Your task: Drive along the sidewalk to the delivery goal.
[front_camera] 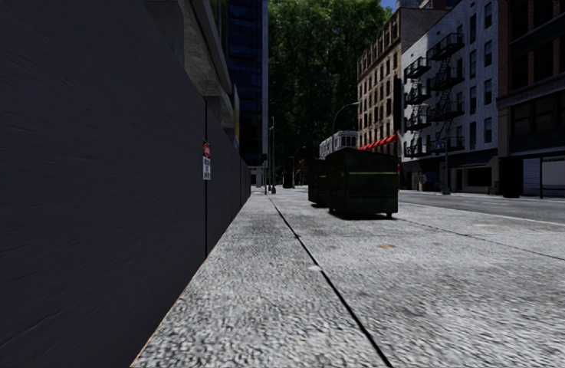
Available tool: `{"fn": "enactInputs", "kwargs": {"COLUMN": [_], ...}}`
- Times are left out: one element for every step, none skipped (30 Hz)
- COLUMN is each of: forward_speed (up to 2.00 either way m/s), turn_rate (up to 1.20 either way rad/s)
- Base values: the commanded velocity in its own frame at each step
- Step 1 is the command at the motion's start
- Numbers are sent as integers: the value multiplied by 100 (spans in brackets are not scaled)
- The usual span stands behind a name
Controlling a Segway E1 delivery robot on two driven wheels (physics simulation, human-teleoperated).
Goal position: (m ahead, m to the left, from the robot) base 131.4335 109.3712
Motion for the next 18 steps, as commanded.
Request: {"fn": "enactInputs", "kwargs": {"forward_speed": [200,200,200,200,200,200,200,200,200,200,200,200,200,200,200,200,200,200], "turn_rate": [0,0,0,0,0,0,0,0,0,0,0,0,0,0,0,0,0,0]}}
